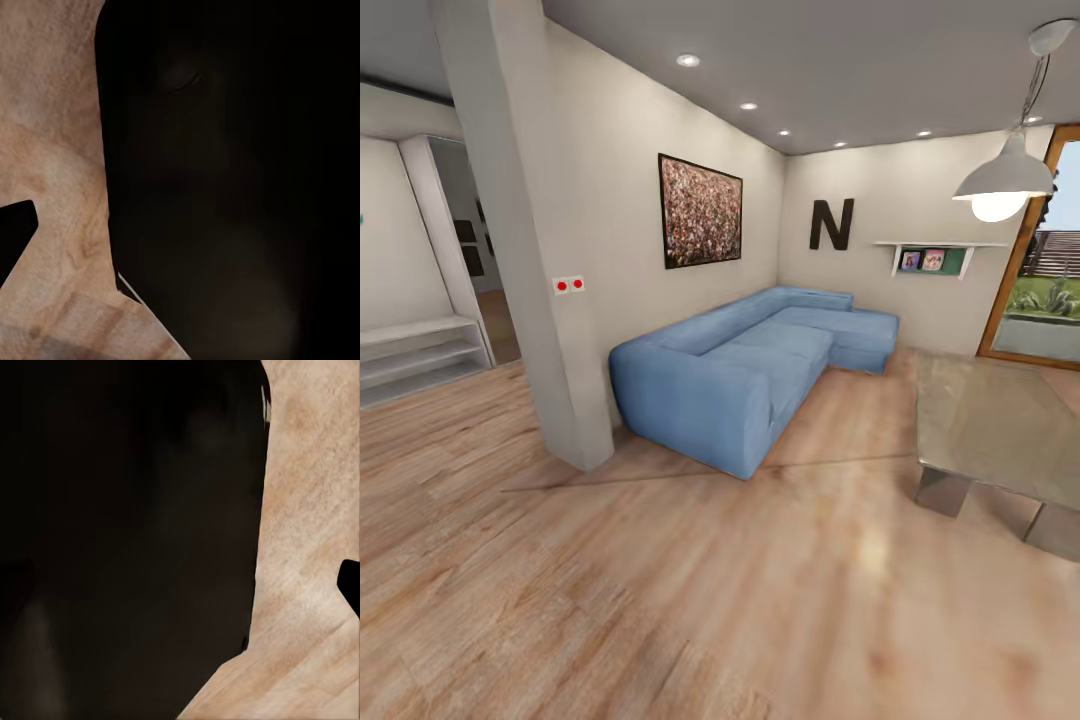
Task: Put the three can of soda from the living room inside the tash can in the kitchen.
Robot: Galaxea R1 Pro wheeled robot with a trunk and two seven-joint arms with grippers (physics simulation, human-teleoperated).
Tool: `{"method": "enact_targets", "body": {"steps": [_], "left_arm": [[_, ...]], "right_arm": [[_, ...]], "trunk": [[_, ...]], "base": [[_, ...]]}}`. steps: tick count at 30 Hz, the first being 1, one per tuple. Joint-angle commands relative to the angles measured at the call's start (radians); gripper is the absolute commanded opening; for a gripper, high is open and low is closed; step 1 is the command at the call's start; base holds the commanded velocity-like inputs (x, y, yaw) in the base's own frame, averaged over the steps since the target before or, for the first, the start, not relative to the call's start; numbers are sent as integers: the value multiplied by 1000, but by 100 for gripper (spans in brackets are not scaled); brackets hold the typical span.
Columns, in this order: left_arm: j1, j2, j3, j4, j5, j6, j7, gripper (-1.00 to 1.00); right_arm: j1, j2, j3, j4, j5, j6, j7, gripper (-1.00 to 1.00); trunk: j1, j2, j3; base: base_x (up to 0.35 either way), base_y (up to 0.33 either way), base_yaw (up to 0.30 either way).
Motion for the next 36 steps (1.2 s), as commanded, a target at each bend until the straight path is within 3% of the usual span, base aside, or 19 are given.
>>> {"method": "enact_targets", "body": {"steps": [1, 4, 24, 35, 36], "left_arm": [[6, 6, 3, -3, 5, 0, -5, 100], [16, 19, 3, -4, 10, 0, -6, 100], [16, 19, 3, -4, 10, 0, -6, 100], [14, 30, 4, -20, 3, -4, 4, 100], [-2, 31, 13, -23, 3, -4, 4, 100]], "right_arm": [[-6, 6, 5, -6, 5, -3, 5, 100], [-23, 7, 7, -23, 6, -3, 3, 100], [-43, 7, 7, -32, 6, -3, 3, 100], [-59, -2, -5, -37, -9, -71, -3, 100], [-87, -3, -6, -41, -10, -56, -3, 100]], "trunk": [[0, 0, 0], [0, 0, 0], [0, 0, 0], [0, 0, 0], [0, 0, 0]], "base": [[0, 0, 0], [0, 0, 0], [0, 0, 0], [0, 0, 0], [0, 0, 0]]}}
